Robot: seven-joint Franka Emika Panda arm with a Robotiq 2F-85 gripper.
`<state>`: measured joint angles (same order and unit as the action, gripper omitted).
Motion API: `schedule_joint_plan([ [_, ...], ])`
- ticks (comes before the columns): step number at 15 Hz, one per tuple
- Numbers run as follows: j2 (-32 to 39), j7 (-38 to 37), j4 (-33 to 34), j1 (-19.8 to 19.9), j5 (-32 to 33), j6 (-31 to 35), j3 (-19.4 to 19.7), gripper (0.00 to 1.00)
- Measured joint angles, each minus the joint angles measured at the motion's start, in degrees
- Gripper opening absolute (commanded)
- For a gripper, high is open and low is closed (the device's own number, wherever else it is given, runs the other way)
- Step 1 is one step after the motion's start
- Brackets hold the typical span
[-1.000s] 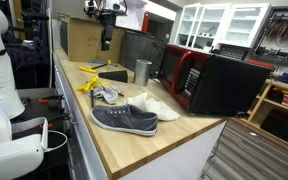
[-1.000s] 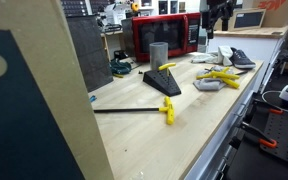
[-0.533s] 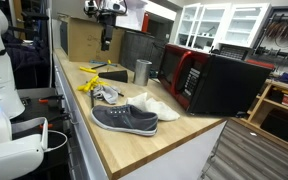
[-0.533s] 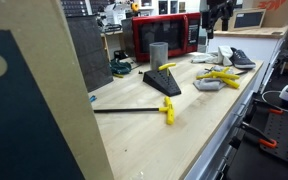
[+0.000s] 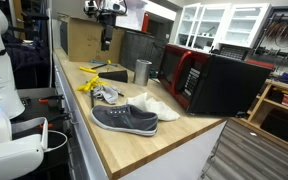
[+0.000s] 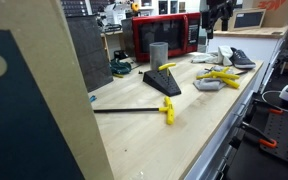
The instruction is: Pick up one yellow and black object and put it in the silver cylindrical container
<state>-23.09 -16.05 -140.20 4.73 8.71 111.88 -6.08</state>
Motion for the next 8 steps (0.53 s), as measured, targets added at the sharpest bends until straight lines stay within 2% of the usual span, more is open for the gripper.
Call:
schedule_joint_plan([
  [8,0.15,0.01,-4.87,-0.75,0.19,6.32,0.01,1.0],
])
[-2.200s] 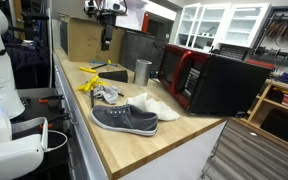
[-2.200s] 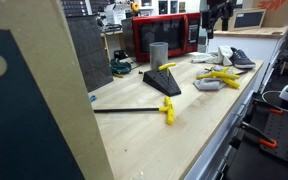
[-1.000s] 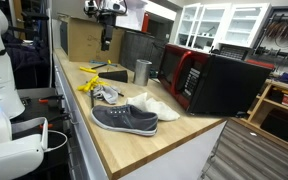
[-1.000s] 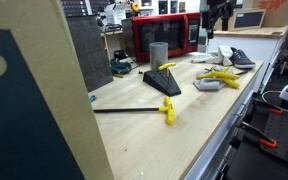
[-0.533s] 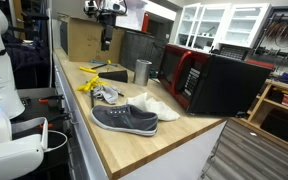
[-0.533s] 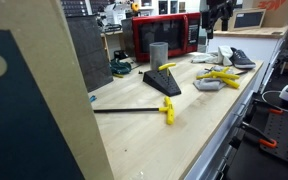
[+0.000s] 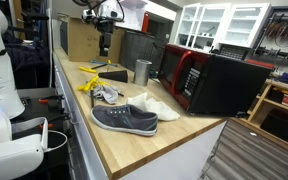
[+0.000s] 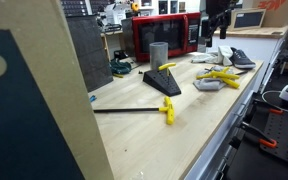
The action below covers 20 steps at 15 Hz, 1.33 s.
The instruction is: Pick up one yellow and black object and put it in the silver cylindrical container
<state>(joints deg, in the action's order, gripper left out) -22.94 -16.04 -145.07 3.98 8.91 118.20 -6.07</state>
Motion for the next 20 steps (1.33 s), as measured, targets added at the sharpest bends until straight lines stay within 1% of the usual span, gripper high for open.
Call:
schedule_joint_plan([
  [5,-2.57,1.97,-6.54,-1.39,-0.13,3.69,0.45,1.0],
  [9,-5.8,7.52,-11.54,-2.51,-0.15,5.7,1.74,1.0],
  [11,-6.95,8.71,-13.2,-2.53,-0.14,5.85,2.06,1.0],
  [17,-7.57,8.99,-13.82,-2.61,0.0,6.14,2.1,1.0],
  [20,-6.45,11.62,-13.83,-3.97,-0.14,10.59,2.11,1.0],
])
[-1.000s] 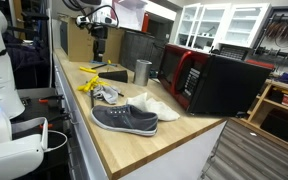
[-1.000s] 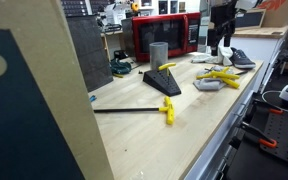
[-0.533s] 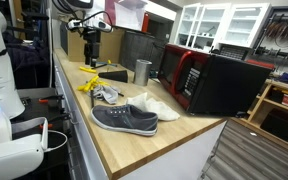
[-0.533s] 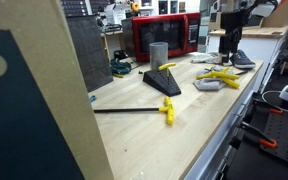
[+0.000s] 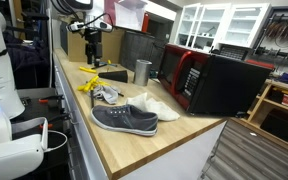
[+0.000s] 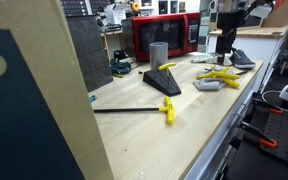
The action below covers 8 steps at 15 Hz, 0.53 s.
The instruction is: Pick up one yellow and black object and put it in the silver cylindrical container
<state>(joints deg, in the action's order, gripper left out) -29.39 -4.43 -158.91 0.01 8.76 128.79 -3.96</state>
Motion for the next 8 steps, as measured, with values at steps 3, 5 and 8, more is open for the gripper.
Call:
schedule_joint_plan([
  [3,2.83,4.5,-0.01,-2.12,-1.26,5.68,0.54,1.0],
  [5,5.16,8.45,-0.01,-3.98,-3.91,8.11,1.68,1.0],
  [8,7.97,14.78,0.0,-6.35,-8.15,9.1,3.75,1.0],
])
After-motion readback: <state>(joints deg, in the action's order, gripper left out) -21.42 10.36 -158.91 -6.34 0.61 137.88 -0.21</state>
